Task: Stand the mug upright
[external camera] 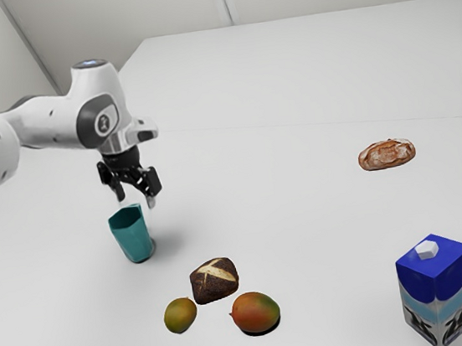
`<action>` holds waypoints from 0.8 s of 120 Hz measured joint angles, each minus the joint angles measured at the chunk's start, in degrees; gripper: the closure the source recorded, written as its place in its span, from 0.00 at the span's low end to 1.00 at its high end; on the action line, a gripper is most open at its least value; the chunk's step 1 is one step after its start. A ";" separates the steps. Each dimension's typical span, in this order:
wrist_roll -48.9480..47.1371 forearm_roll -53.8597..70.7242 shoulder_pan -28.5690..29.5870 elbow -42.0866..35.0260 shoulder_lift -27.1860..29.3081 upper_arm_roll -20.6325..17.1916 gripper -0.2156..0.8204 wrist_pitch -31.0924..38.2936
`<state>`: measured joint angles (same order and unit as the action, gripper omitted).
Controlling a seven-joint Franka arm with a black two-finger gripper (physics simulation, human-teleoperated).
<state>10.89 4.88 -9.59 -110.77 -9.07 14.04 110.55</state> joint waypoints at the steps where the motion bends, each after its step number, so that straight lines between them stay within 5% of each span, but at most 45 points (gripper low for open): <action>1: 0.01 -0.02 0.00 0.06 0.05 0.00 0.24 -0.05; 96: 0.87 0.86 0.70 17.21 6.75 0.26 0.21 -12.05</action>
<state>11.76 5.74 -8.89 -93.56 -2.31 14.31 98.50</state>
